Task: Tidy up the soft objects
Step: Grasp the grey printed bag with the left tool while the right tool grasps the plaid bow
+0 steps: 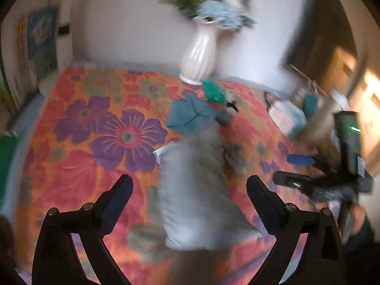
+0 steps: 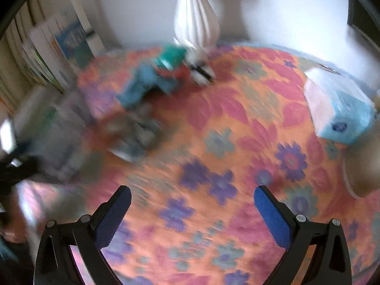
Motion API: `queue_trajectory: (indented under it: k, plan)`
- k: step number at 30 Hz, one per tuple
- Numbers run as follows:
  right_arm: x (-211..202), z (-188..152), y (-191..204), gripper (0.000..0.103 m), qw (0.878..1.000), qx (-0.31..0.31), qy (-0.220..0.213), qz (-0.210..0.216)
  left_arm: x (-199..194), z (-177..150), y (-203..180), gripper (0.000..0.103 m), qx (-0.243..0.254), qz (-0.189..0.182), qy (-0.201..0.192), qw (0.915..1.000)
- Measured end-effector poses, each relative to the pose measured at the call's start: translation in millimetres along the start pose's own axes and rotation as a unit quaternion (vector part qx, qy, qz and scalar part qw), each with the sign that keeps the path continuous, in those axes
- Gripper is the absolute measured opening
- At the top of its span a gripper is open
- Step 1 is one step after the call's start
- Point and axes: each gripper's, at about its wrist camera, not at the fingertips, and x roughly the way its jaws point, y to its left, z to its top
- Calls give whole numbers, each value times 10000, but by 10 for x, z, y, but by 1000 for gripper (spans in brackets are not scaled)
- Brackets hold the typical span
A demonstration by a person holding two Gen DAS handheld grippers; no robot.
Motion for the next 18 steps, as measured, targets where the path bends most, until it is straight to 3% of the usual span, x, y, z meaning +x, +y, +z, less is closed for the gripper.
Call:
queue_trajectory:
  k: [3,6,8,12,15,17,18]
  plan:
    - [-25,245,145,103,9998,-186,-52,60,337,26,37,95,-242,154,485,9984]
    - [132,360,358,103,9964,-809,25,-267,294,-82,59,95,-448,-437,532,9966]
    - [225,367,436,101,9937,-1079,43,-289,197,-137,75,95,-526,-485,465,9964]
    - [508,409,551,74,9879,-1488,311,-301,78,-178,53,96,-633,-664,399,9950]
    - [611,419,539,74,9874,-1547,284,-201,152,-140,-83,96,-322,-388,520,9974]
    - [657,438,567,61,9868,-1596,187,-191,196,-127,-166,96,-155,-93,504,9986]
    - [656,444,571,52,9858,-1671,68,-181,215,-126,-177,96,-165,-119,511,9985]
